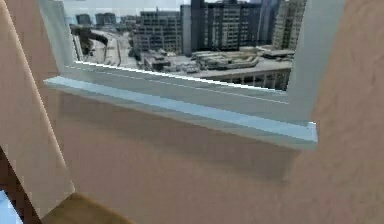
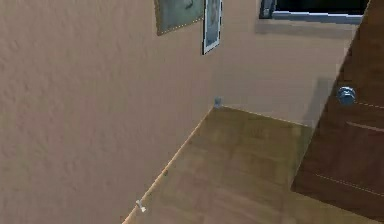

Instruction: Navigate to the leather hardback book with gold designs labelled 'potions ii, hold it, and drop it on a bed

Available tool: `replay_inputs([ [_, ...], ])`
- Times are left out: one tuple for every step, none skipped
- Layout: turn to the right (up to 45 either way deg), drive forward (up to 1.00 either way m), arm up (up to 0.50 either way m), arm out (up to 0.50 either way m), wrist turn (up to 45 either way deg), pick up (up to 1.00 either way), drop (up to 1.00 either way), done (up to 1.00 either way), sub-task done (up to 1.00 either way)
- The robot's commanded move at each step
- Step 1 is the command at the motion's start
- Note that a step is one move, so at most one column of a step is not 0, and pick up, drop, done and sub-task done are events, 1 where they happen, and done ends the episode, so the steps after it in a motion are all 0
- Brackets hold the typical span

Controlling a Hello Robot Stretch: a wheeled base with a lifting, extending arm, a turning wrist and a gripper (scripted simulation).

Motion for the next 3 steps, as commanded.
replay_inputs([
  [0.0,0.30,0.00,0.00,0.0,0.00,0.00,0.00,0.00],
  [-45.0,0.00,0.00,0.00,0.0,0.00,0.00,0.00,0.00],
  [-33.0,0.00,0.00,0.00,0.0,0.00,0.00,0.00,0.00],
])
